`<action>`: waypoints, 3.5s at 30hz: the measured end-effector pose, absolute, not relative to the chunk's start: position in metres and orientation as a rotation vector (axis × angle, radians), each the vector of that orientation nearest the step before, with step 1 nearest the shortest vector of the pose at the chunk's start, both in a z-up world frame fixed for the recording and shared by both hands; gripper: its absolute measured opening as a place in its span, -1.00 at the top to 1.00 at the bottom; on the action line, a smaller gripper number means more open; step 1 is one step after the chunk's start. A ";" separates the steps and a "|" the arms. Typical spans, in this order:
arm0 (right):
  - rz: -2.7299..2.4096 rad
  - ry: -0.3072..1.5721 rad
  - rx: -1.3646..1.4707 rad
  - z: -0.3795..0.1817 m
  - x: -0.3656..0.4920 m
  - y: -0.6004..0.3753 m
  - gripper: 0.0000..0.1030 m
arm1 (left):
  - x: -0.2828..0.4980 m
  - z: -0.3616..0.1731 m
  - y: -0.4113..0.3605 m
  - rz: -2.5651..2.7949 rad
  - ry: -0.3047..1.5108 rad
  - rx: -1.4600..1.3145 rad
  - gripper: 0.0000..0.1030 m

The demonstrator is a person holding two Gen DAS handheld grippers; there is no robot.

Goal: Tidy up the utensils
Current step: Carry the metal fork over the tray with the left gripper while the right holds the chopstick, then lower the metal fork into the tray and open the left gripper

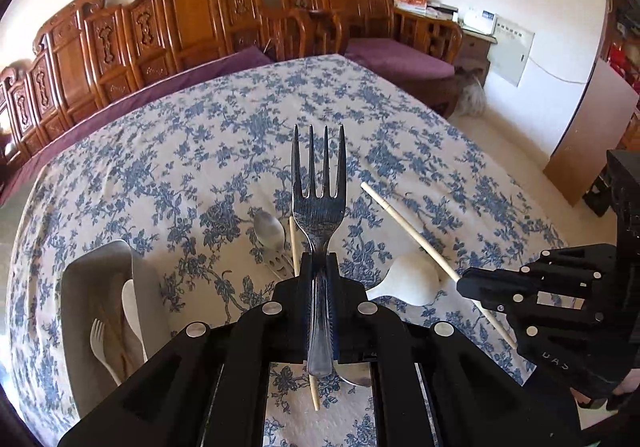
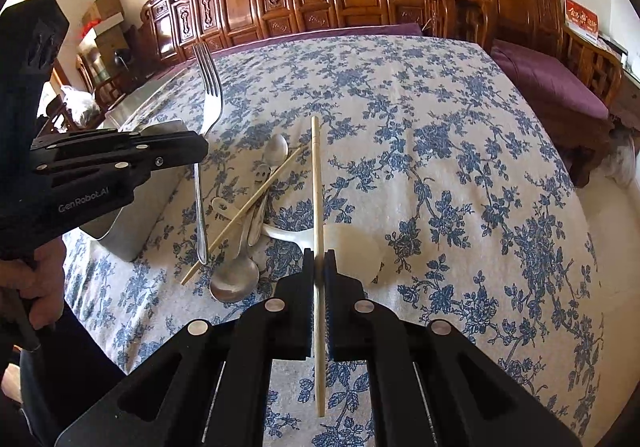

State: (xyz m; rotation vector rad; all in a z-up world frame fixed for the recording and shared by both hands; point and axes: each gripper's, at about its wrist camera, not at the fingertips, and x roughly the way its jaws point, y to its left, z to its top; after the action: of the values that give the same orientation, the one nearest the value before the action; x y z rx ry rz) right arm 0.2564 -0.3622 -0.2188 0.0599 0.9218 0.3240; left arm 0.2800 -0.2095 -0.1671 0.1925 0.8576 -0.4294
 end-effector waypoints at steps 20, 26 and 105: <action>0.353 0.898 0.022 -0.209 0.250 -0.344 0.88 | 0.250 -0.125 -0.170 -0.428 0.741 0.096 0.89; 0.379 0.882 -0.003 -0.202 0.247 -0.322 0.89 | 0.235 -0.104 -0.133 -0.408 0.693 0.067 0.89; 0.565 0.895 -0.042 -0.191 0.288 -0.154 0.88 | 0.279 -0.175 0.025 -0.193 0.935 0.040 0.88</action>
State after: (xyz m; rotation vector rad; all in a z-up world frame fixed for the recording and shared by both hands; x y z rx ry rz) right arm 0.2876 -0.1540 -0.1910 -0.0423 0.8950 0.5645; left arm 0.2789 0.0250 -0.1750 0.0399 0.9345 -0.1926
